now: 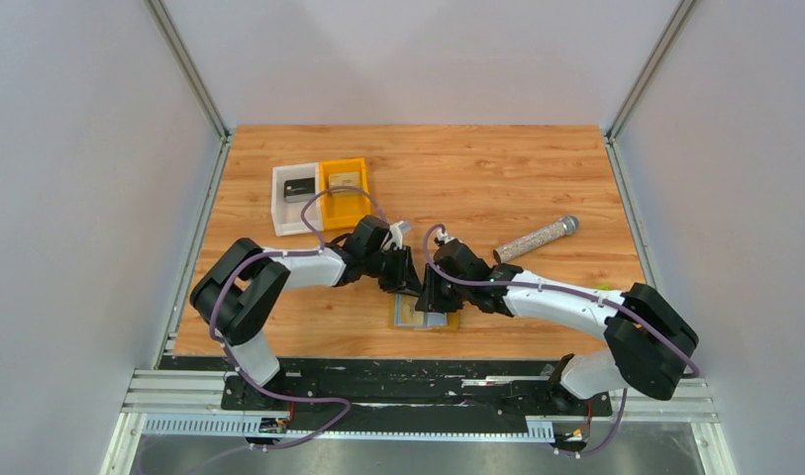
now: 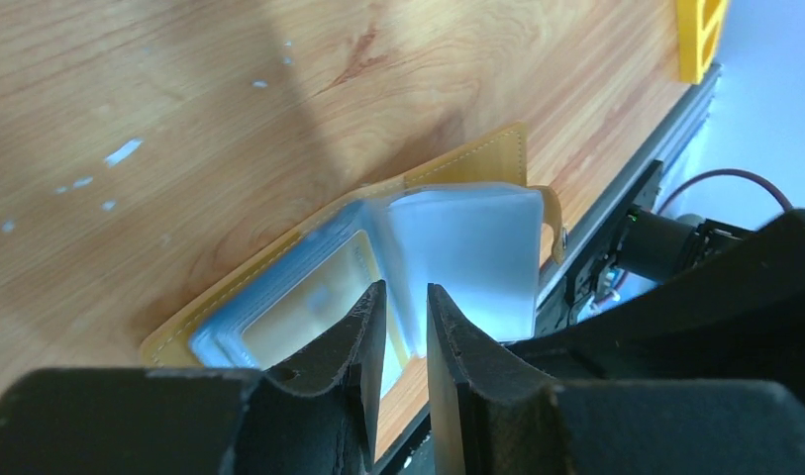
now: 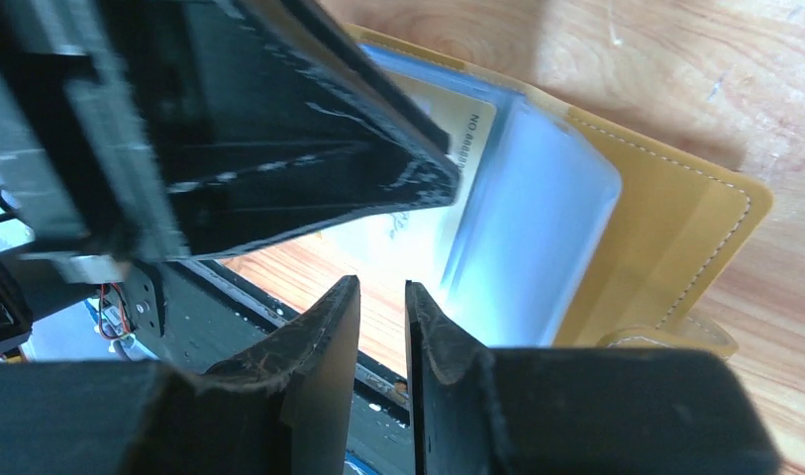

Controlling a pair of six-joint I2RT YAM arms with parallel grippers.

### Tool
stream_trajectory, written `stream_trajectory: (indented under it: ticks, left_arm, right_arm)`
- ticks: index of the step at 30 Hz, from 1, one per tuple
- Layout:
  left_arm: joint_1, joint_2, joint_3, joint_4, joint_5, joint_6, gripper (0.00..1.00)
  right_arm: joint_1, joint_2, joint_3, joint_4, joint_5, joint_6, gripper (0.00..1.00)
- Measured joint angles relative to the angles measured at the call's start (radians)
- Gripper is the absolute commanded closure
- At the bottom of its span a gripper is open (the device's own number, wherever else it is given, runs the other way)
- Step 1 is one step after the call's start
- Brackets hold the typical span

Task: Take the credit cards out of the card holder
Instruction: Remove the credit card from the card holder.

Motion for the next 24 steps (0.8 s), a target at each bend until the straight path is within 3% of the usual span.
stream_trajectory:
  ticks: [12, 24]
  left_arm:
    - [0.000, -0.116, -0.024, -0.122, -0.117, 0.030, 0.77]
    - [0.000, -0.139, -0.048, -0.211, -0.192, 0.079, 0.82]
  right_arm:
    - [-0.145, 0.006, -0.149, 0.165, -0.158, 0.000, 0.74]
    - [-0.175, 0.079, -0.172, 0.293, -0.253, 0.000, 0.75]
